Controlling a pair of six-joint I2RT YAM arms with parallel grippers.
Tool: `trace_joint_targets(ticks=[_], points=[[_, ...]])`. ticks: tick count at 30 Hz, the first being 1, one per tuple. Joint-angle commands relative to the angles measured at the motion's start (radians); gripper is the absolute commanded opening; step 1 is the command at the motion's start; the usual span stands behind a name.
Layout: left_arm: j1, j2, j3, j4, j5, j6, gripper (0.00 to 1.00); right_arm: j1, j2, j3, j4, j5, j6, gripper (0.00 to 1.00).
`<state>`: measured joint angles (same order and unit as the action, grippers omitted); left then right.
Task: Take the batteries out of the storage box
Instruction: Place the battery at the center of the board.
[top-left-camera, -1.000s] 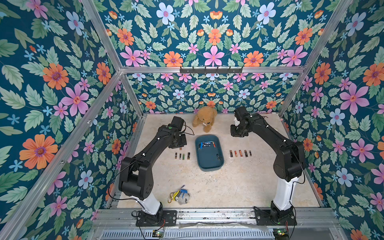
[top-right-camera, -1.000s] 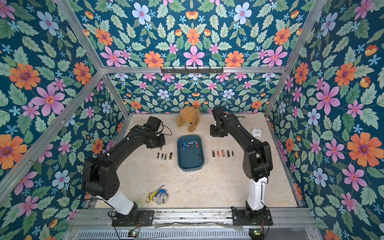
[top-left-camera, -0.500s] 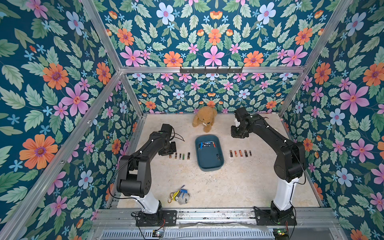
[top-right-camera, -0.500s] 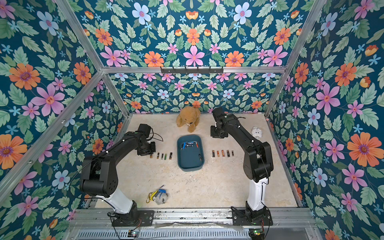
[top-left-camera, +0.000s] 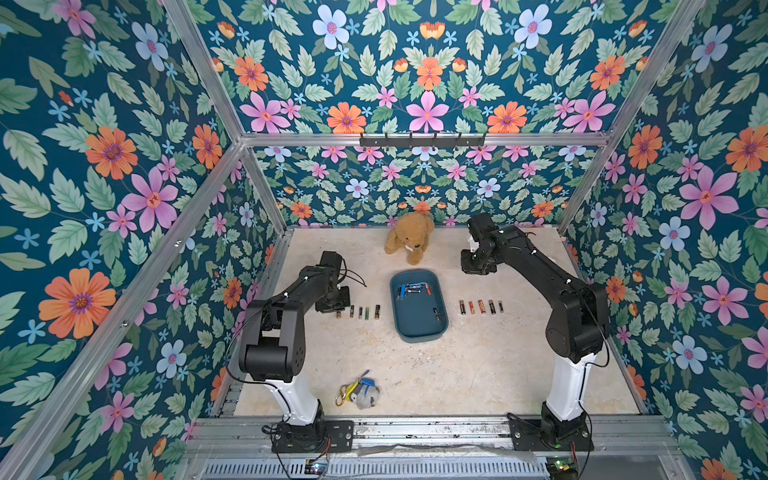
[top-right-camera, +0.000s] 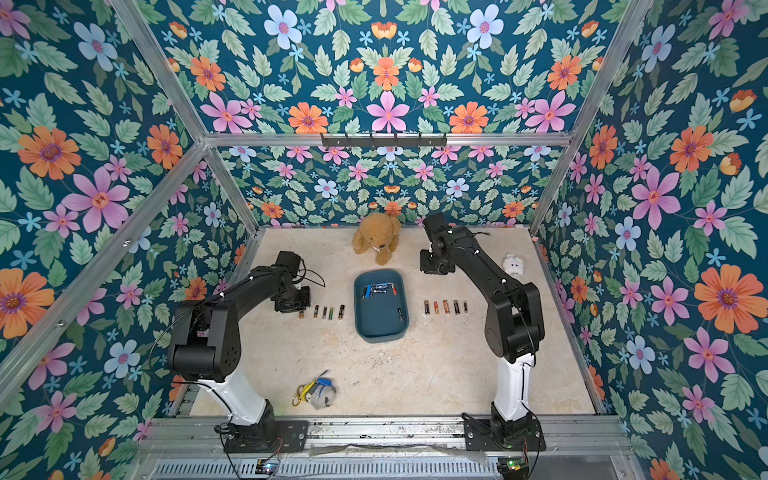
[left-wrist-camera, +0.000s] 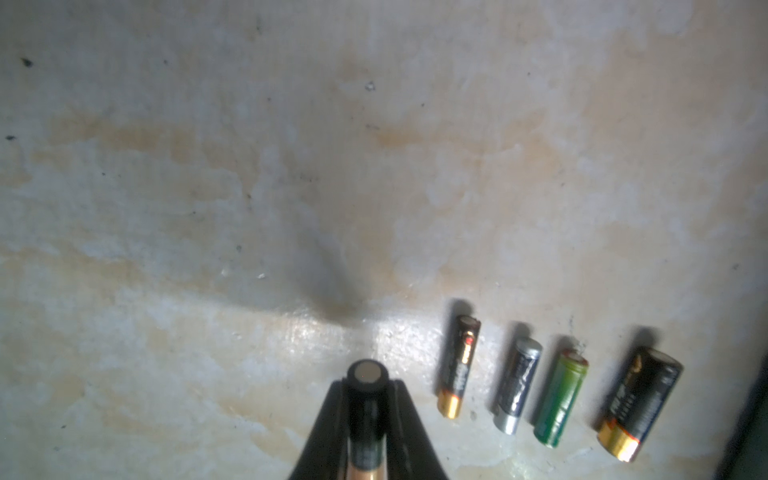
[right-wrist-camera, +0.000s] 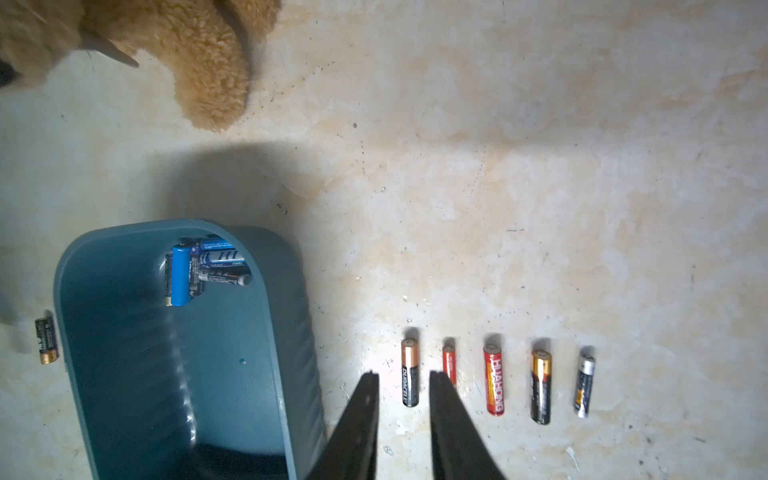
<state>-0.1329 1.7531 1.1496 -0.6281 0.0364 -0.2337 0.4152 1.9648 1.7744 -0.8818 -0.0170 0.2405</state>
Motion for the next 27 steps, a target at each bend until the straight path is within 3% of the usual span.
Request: trace_joint_targets(ticks=[1, 27], points=[[0.001, 0.008, -0.001, 0.020, 0.013, 0.026, 0.15, 0.001, 0.004, 0.012, -0.021, 0.014, -0.003, 0.27], [0.001, 0.082, 0.021, 0.033, 0.038, 0.065, 0.17, 0.001, 0.032, 0.040, -0.033, 0.016, -0.002, 0.27]])
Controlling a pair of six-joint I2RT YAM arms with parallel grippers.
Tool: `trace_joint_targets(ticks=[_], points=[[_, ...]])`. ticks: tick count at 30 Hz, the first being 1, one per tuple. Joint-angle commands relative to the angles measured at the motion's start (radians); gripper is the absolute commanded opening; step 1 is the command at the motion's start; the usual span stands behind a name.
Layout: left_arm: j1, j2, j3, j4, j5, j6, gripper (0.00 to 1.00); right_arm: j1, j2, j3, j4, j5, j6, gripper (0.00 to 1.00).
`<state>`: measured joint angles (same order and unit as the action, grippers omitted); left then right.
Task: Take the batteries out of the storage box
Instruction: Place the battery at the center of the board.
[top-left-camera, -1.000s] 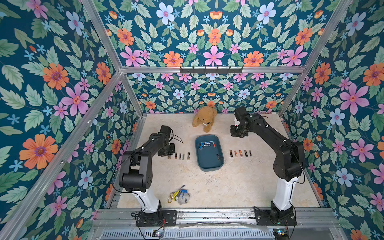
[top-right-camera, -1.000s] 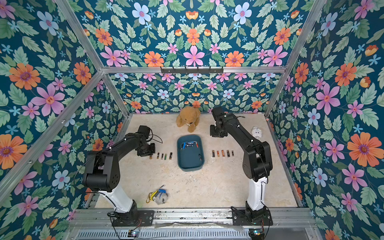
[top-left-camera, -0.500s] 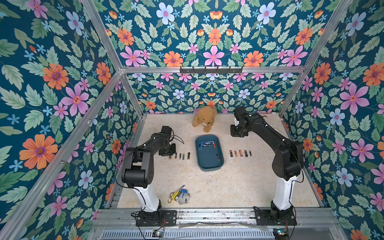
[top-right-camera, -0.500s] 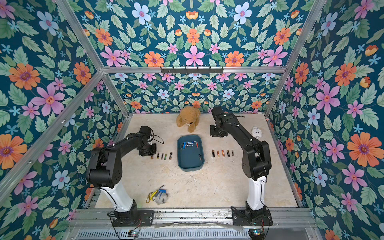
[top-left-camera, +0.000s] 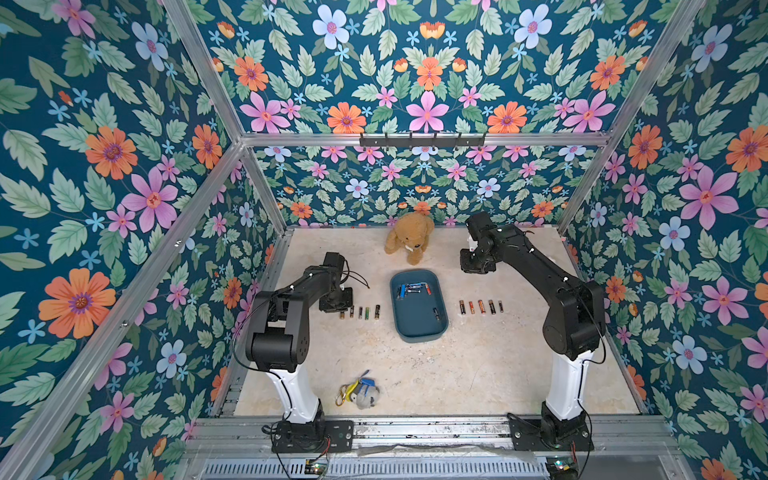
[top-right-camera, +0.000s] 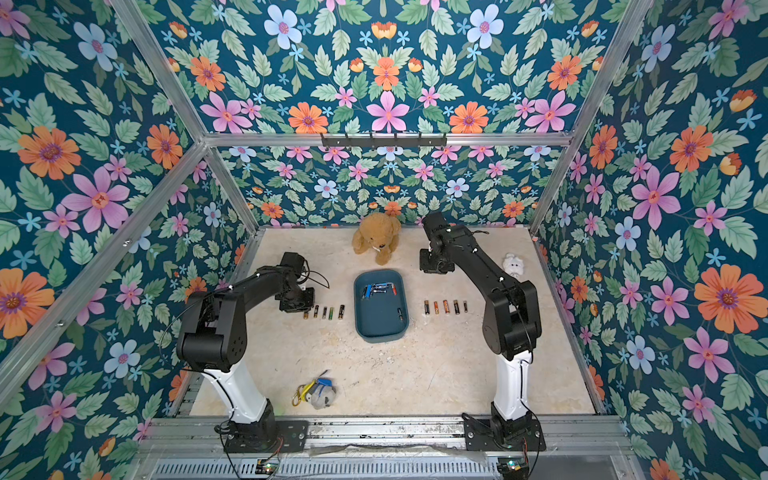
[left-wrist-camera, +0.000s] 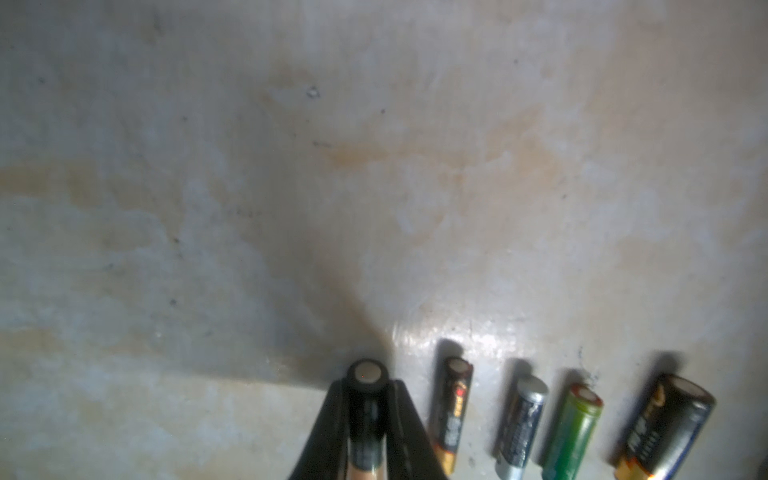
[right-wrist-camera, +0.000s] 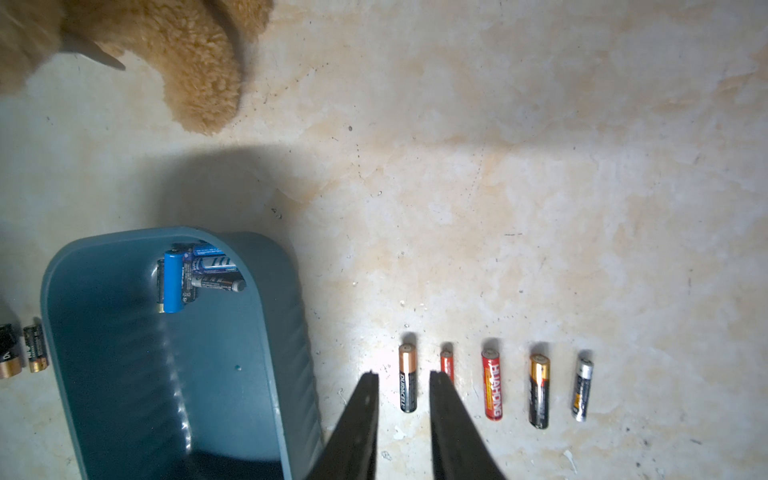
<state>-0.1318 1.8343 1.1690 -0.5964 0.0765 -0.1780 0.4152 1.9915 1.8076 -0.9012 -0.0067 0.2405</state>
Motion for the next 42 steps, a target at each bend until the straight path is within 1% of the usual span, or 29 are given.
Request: trace_joint_targets(ticks=[1, 24, 29, 32, 36, 38, 42], points=[[0.001, 0.000, -0.002, 0.002, -0.005, 0.009, 0.17, 0.000, 0.005, 0.007, -0.013, 0.005, -0.001, 0.27], [0.000, -0.012, 0.001, -0.006, -0.010, 0.011, 0.26, 0.001, 0.002, 0.012, -0.021, 0.007, -0.001, 0.28], [0.000, -0.007, 0.009, -0.014, -0.011, 0.014, 0.28, 0.015, -0.005, -0.006, -0.013, 0.014, 0.006, 0.30], [0.000, -0.007, 0.010, -0.017, -0.010, 0.014, 0.30, 0.020, -0.011, -0.025, -0.006, 0.012, 0.010, 0.30], [0.000, -0.022, 0.021, -0.025, -0.025, 0.014, 0.36, 0.039, -0.017, -0.033, 0.002, 0.009, 0.019, 0.30], [0.000, -0.027, 0.029, -0.024, -0.038, 0.010, 0.40, 0.057, -0.015, -0.019, 0.001, 0.017, 0.027, 0.30], [0.002, -0.032, 0.044, -0.019, -0.038, -0.004, 0.43, 0.111, -0.004, 0.020, -0.003, 0.042, 0.052, 0.31]])
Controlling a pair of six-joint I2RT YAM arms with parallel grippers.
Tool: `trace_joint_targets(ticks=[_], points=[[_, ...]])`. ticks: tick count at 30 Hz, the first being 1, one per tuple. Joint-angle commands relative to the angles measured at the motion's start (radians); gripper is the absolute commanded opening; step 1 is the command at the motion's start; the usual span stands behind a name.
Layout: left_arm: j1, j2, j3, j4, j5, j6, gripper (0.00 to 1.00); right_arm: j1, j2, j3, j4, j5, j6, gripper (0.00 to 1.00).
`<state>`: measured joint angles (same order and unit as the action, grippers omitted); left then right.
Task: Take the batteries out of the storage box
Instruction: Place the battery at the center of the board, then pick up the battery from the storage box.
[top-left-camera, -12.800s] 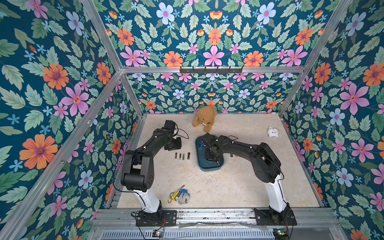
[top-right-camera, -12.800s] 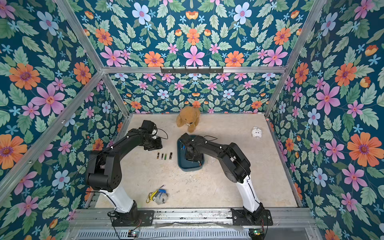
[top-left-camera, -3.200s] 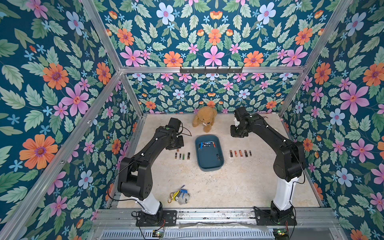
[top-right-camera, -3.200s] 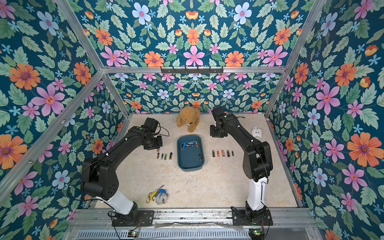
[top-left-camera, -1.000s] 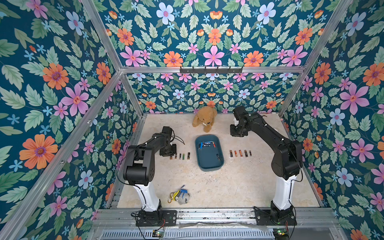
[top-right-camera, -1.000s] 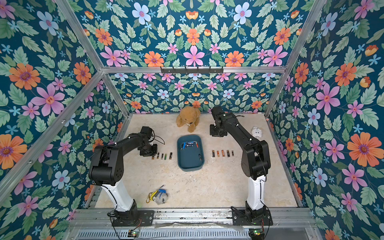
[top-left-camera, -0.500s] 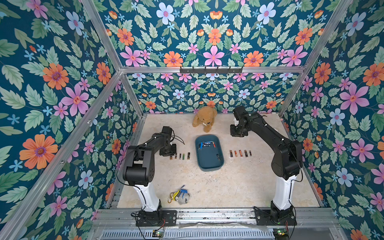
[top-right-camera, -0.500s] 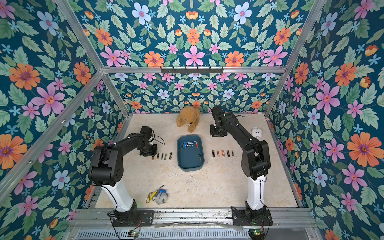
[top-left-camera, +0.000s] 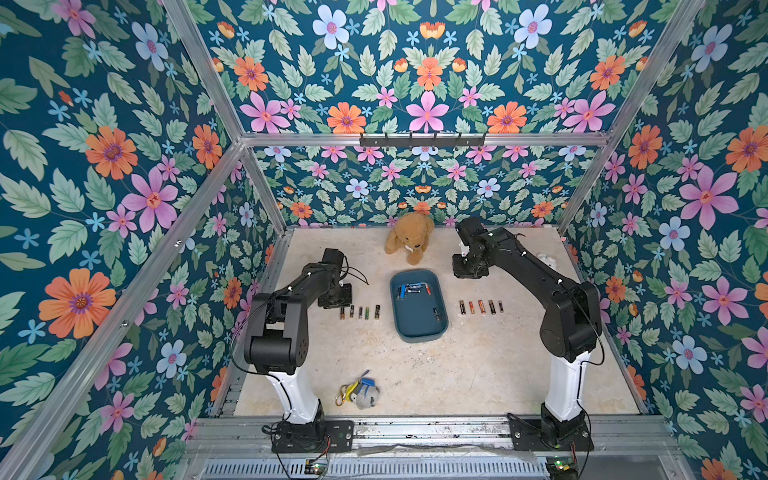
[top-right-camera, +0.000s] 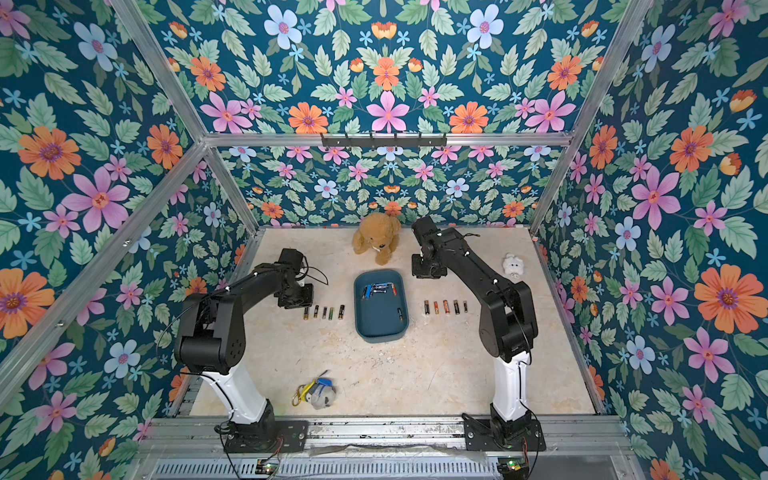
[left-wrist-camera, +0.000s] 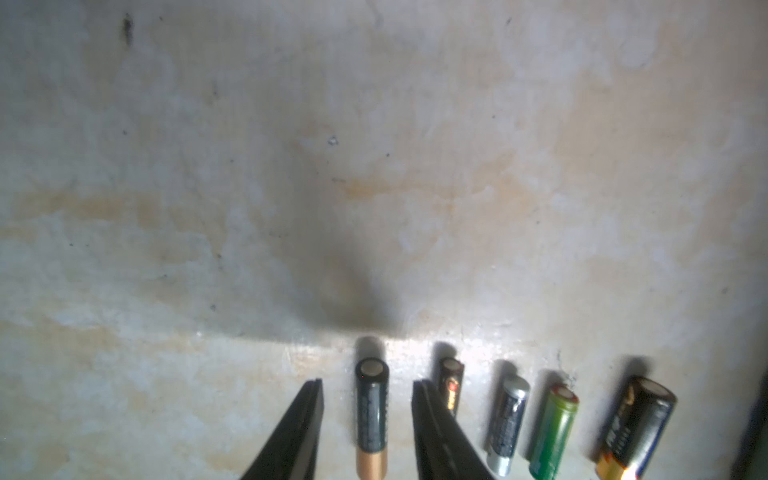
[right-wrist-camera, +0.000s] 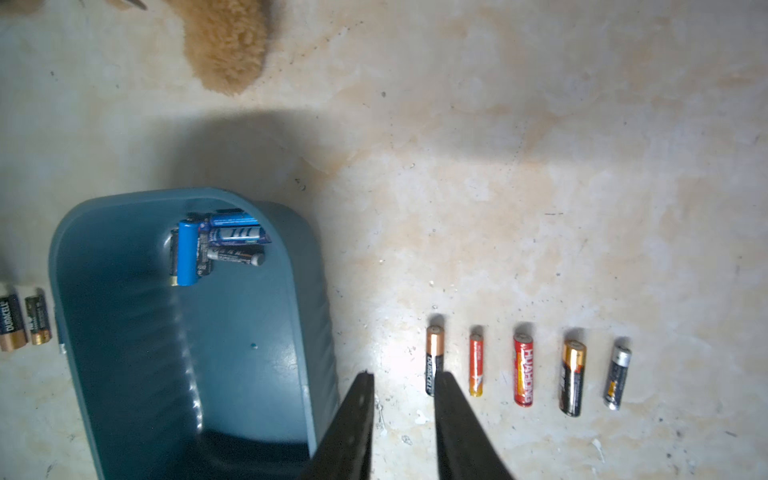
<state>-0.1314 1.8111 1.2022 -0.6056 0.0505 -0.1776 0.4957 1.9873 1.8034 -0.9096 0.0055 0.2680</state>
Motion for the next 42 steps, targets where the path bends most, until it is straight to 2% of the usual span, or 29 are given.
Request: trace_joint_targets(ticks=[1, 10, 14, 20, 42], points=[[0.001, -0.012, 0.013, -0.008, -0.010, -0.009, 0.44, 0.048, 0.004, 0.040, 0.001, 0.039, 0.032, 0.31], [0.001, -0.061, 0.054, -0.044, -0.040, -0.032, 0.47, 0.194, 0.076, 0.091, -0.024, 0.089, 0.120, 0.31], [0.012, -0.092, 0.037, -0.048, -0.101, -0.057, 0.49, 0.242, 0.114, 0.098, -0.043, 0.152, 0.162, 0.31], [0.021, -0.119, 0.002, -0.043, -0.092, -0.069, 0.52, 0.290, 0.179, 0.119, -0.097, 0.221, 0.220, 0.31], [0.023, -0.130, -0.023, -0.048, -0.077, -0.069, 0.53, 0.300, 0.313, 0.094, -0.126, 0.223, 0.240, 0.32]])
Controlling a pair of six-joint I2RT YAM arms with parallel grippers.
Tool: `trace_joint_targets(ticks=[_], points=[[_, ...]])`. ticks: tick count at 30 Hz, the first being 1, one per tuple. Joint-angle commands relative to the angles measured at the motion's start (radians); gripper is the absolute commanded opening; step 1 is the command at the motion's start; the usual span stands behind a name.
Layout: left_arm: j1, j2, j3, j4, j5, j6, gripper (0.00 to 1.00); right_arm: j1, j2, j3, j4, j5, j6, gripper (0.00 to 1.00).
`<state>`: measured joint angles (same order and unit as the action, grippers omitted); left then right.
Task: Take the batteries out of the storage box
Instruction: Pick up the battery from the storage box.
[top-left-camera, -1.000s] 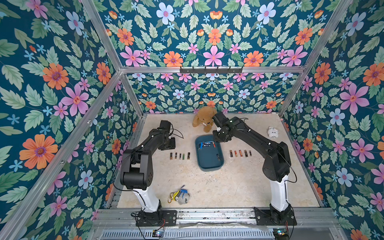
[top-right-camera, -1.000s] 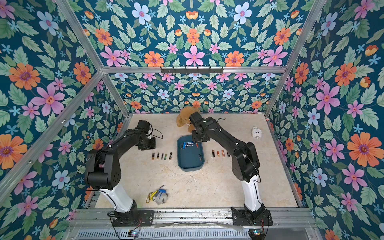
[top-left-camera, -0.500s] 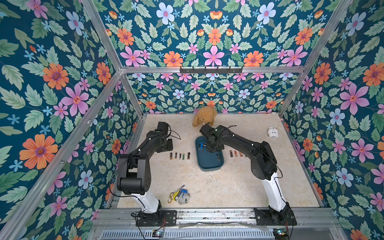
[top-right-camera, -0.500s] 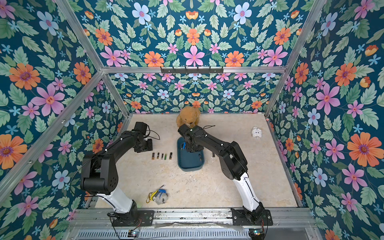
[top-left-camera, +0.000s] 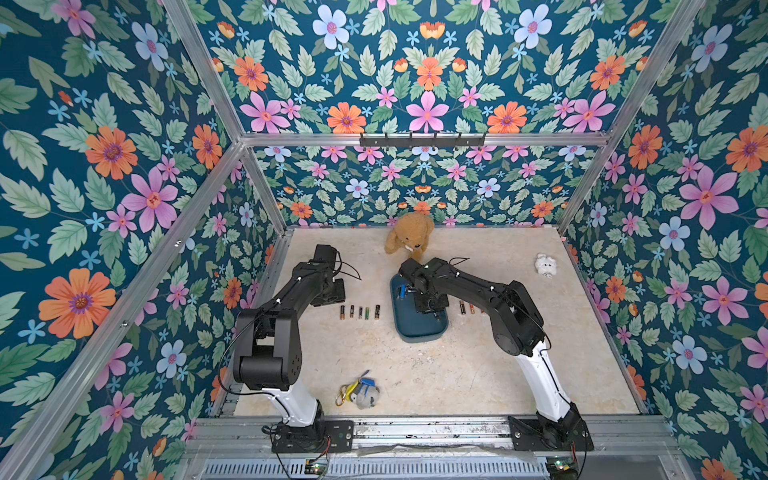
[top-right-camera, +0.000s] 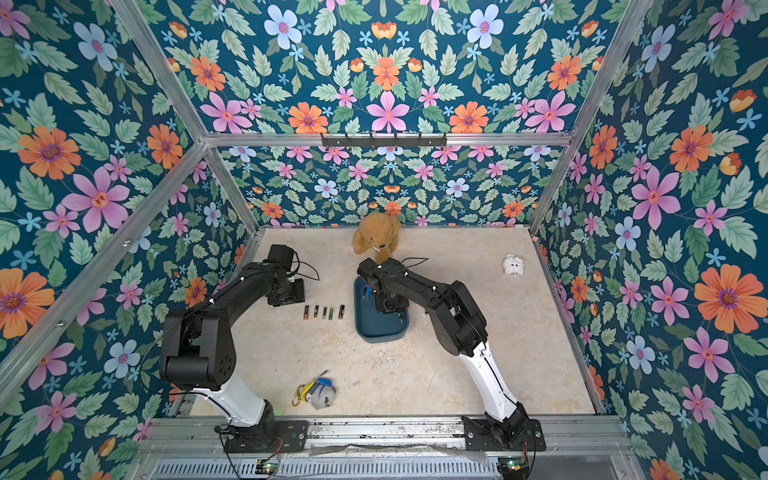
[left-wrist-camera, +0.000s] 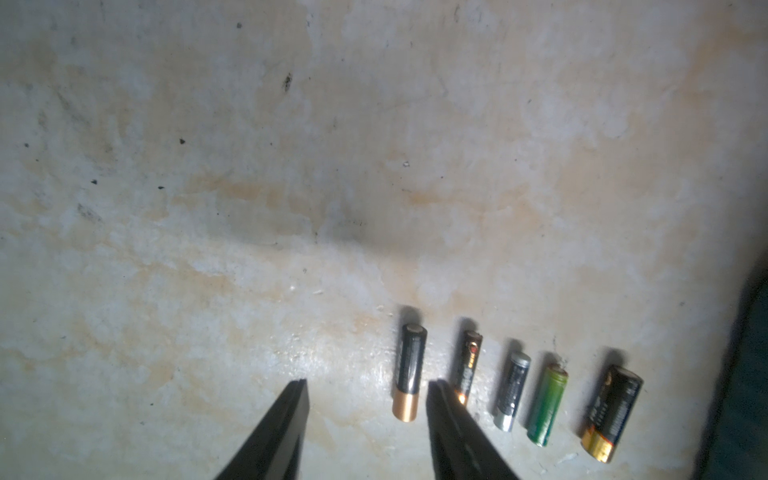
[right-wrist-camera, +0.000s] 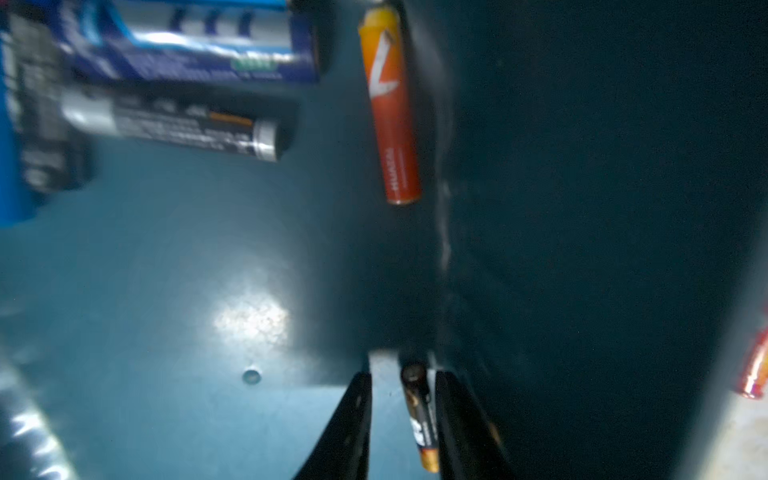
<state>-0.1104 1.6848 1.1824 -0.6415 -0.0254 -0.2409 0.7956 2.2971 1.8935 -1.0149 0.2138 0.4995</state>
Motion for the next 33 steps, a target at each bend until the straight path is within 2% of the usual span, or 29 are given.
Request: trace_joint_targets(ticks=[1, 7, 24, 33], points=[[0.002, -0.004, -0.004, -0.014, 0.000, -0.005, 0.53, 0.002, 0.004, 0.003, -0.019, 0.013, 0.007, 0.32], [0.002, -0.006, -0.010, -0.017, -0.001, -0.003, 0.53, 0.001, 0.014, 0.006, -0.017, -0.007, 0.002, 0.31], [0.002, -0.036, -0.024, -0.036, -0.010, -0.003, 0.53, -0.015, -0.040, -0.037, 0.025, -0.177, -0.007, 0.29], [0.002, -0.051, -0.023, -0.046, -0.008, -0.009, 0.53, -0.022, -0.058, -0.104, 0.069, -0.184, -0.013, 0.26]])
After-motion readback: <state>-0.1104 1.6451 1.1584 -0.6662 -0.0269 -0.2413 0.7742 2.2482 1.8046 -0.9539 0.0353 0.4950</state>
